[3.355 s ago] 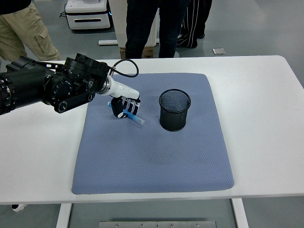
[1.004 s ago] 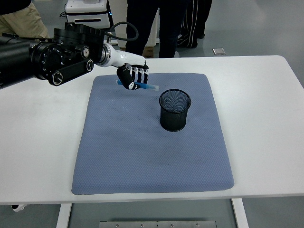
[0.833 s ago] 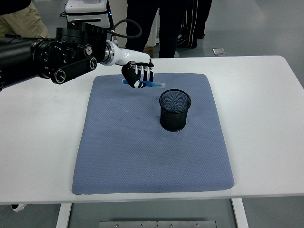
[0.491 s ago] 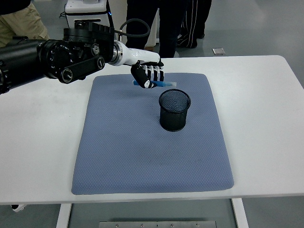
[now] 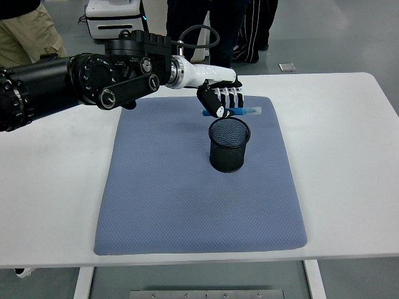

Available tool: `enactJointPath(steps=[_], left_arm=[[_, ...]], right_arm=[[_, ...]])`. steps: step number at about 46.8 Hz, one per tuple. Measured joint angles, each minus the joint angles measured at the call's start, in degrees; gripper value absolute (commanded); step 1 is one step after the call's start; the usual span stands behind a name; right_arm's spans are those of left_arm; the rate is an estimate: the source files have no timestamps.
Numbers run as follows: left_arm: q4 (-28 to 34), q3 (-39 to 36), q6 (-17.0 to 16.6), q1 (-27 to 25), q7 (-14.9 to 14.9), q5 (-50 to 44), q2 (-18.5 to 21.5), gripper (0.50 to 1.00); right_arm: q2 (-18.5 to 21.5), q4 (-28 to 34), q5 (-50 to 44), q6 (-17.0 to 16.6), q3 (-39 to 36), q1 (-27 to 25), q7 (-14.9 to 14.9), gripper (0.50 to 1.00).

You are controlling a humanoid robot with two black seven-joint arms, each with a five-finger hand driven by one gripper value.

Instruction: Left hand places marker in pen holder

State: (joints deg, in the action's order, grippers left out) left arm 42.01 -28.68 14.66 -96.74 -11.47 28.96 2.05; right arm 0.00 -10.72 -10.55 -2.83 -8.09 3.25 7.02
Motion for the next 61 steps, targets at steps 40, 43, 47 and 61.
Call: enactJointPath(steps=[40, 43, 47, 61], left_arm=[[3.65, 1.35, -3.69, 1.9, 0.05, -13.13, -2.06, 0.5], [3.92, 1.35, -3.69, 1.91, 0.05, -13.21, -2.06, 0.534], [3.95, 1.27, -3.73, 1.98, 0.05, -13.22, -2.05, 0.657], [3.96, 1.25, -4.9, 1.75, -0.18, -13.32, -1.66, 0.906]], right_arm=[[0.0, 0.0, 0.0, 0.02, 0.0, 0.0, -0.02, 1.0], [0.0, 0.0, 0.0, 0.01, 0.0, 0.0, -0.01, 1.0], [0.0, 0.0, 0.0, 0.01, 0.0, 0.0, 0.0, 1.0], [0.0, 0.0, 0.0, 0.0, 0.0, 0.0, -0.01, 1.0]])
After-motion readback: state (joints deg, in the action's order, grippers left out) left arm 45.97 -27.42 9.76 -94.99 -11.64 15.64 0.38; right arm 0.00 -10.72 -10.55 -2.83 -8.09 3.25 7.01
